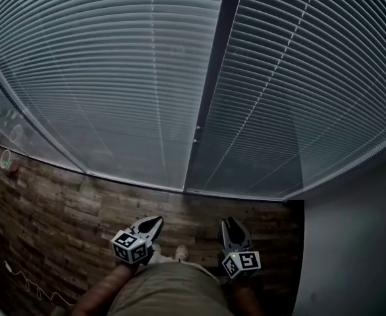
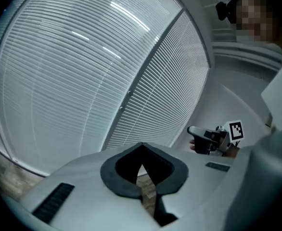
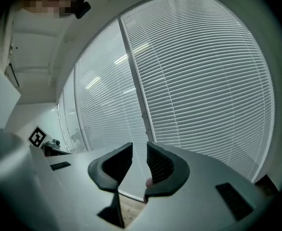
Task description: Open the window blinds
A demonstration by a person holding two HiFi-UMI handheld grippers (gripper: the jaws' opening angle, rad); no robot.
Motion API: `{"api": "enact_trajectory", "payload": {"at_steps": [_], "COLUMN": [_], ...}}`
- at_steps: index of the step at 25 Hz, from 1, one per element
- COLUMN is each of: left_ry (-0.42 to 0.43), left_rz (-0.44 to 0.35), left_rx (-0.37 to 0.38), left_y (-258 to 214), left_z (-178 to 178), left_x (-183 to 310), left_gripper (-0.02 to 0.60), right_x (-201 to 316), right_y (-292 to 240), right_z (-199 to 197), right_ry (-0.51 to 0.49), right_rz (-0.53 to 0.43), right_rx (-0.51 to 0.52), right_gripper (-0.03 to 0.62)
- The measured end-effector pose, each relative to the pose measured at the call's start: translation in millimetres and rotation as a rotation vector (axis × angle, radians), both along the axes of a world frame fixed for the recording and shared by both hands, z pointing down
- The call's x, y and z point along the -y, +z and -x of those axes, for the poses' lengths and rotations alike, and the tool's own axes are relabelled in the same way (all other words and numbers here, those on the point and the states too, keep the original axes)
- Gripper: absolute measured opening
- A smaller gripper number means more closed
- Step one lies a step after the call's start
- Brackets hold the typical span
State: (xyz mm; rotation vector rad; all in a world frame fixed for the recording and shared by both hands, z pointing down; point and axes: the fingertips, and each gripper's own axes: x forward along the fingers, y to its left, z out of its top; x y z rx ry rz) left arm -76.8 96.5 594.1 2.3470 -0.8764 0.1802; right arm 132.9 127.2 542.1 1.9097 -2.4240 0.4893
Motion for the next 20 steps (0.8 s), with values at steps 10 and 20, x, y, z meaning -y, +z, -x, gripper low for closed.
{"api": "enact_trajectory", "payload": {"at_steps": [10, 20], "left_ry": [-0.027, -0.063], "left_rz": [-0.027, -0.022], "left_rx": [0.043, 0.049], "left_y": [0, 20], "left_z": [-9, -8], "left_x": [-12, -24], "left_gripper": [0.012, 0.012], "right_x": [-6, -13], "right_y": [3, 23], "right_z": [-17, -19], "right_ry": [-0.020, -0.043], "right_rz": [-0.004, -0.001], "right_rx": [0.013, 0.022], "right_gripper": [0.097, 0.091]}}
